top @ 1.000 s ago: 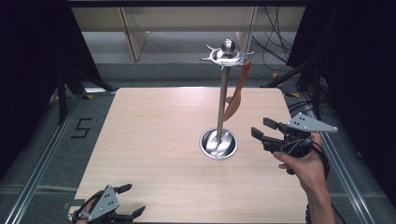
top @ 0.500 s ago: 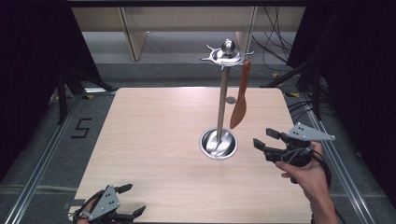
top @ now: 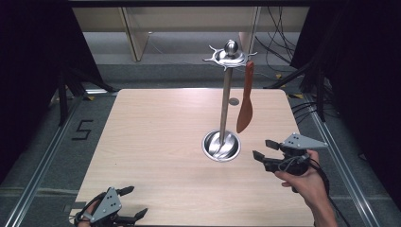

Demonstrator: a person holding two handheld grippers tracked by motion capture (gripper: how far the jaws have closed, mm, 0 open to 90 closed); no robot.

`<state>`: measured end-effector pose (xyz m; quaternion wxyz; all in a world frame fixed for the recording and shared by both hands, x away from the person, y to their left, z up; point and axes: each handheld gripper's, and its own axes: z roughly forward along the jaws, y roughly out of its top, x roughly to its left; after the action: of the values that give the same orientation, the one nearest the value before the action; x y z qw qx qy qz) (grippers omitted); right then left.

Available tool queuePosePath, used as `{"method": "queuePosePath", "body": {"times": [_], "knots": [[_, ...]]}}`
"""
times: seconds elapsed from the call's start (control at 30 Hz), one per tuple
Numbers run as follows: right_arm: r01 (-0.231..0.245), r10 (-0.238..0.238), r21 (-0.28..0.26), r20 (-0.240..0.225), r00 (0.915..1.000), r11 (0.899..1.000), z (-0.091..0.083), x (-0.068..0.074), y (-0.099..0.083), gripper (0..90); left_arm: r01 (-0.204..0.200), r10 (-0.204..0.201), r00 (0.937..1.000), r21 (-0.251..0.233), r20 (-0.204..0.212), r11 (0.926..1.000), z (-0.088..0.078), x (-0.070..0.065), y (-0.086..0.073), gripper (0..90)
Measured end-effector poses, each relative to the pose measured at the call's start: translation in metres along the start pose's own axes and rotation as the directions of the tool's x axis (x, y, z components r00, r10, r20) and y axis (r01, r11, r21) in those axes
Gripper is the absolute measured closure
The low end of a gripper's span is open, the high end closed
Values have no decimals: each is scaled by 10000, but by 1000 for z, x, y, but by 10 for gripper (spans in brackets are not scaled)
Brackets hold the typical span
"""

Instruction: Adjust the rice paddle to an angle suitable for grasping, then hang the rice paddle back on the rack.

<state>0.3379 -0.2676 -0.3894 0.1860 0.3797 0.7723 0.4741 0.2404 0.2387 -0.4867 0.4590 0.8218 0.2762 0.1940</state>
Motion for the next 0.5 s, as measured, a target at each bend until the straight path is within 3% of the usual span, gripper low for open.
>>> {"method": "queuePosePath", "body": {"times": [0.03,0.1,0.13,0.17,0.37,0.43,0.5], "knots": [[215,-215,-108,71,9997,9997,1,-2,-2,361,-6,6,10000,12,-5,10000,0,0,0,170],[-79,79,77,59,10000,9999,1,0,-6,361,-228,228,9997,7,-33,9997,-1,1,0,170],[-5,5,-21,27,10000,10000,4,-1,-8,361,-247,247,9997,11,-22,9997,-1,1,0,170],[28,-30,219,117,9999,9998,4,-2,-12,360,-85,85,10000,-69,-30,9999,-1,0,-1,170],[-153,153,483,21,9999,9987,5,-1,-19,359,-1,0,10000,-73,-50,10000,-2,-1,-2,170],[-101,93,541,144,9999,9985,6,-2,-22,359,-411,411,9991,5,-85,9992,-3,1,-2,170],[-123,123,636,-1,9999,9979,6,-2,-22,359,-208,208,9998,22,-82,9998,-4,0,-2,170]]}}
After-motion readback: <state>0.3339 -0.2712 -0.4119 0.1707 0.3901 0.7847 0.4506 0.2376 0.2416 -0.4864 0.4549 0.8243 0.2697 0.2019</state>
